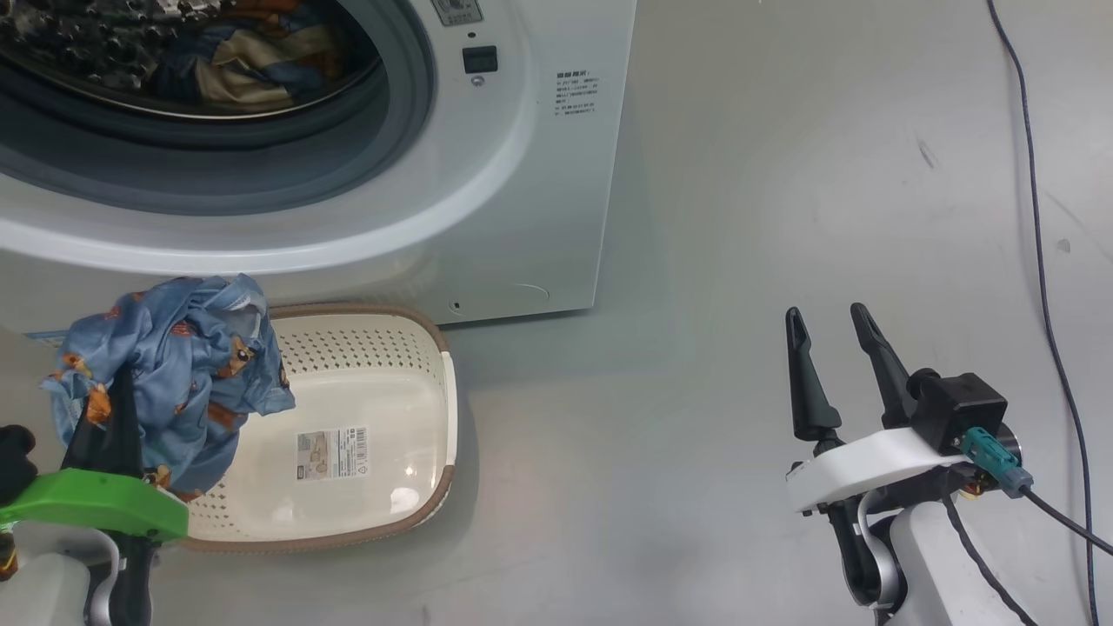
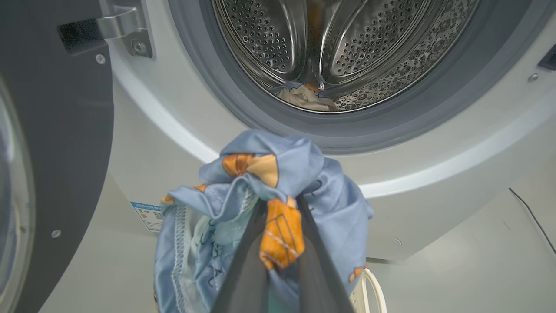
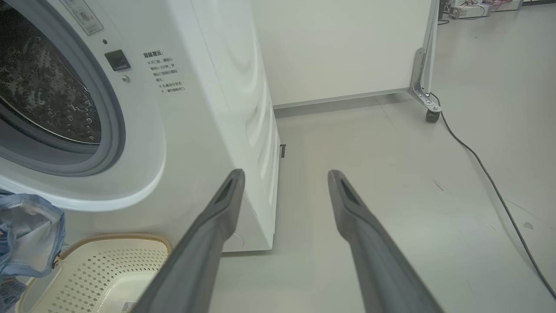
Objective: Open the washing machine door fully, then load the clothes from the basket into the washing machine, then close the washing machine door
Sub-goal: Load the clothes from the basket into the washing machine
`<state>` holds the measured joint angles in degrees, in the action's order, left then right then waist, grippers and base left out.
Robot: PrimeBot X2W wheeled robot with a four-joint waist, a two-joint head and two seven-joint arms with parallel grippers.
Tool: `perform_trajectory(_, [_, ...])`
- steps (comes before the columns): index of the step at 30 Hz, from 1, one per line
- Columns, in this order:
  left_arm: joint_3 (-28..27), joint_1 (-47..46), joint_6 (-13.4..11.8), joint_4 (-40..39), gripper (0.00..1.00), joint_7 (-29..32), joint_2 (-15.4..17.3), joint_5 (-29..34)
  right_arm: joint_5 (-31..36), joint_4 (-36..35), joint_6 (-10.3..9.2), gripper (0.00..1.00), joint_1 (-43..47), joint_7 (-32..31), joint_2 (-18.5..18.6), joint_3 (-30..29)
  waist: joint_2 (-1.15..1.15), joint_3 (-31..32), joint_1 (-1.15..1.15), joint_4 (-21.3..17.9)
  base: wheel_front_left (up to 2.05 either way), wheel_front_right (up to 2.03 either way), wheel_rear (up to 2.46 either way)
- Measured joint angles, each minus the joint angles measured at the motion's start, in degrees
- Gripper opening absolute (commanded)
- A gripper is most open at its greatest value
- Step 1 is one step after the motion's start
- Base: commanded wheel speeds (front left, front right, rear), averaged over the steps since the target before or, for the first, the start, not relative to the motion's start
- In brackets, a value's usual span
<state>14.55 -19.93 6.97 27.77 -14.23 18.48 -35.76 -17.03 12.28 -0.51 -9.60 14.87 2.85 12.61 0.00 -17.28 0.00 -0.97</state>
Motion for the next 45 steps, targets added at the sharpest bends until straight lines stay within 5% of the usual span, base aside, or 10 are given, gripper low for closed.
perform_trajectory(24, [-10.8,11.75,-0.57,-17.86,0.0,-0.16,-4.32,10.62,-0.03,-0.46,1.13,1.0,4.17,0.0,-0.09,-2.89,0.0,8.26,0.0,-0.48,0.0,0.0,0.0])
perform_trajectory(45, [-15.07,20.32,-0.57,-22.07,0.0,-0.16,-8.14,14.25,0.34,-0.47,2.32,1.0,8.18,0.0,-0.26,-3.76,0.0,13.49,0.0,-1.6,0.0,0.0,0.0])
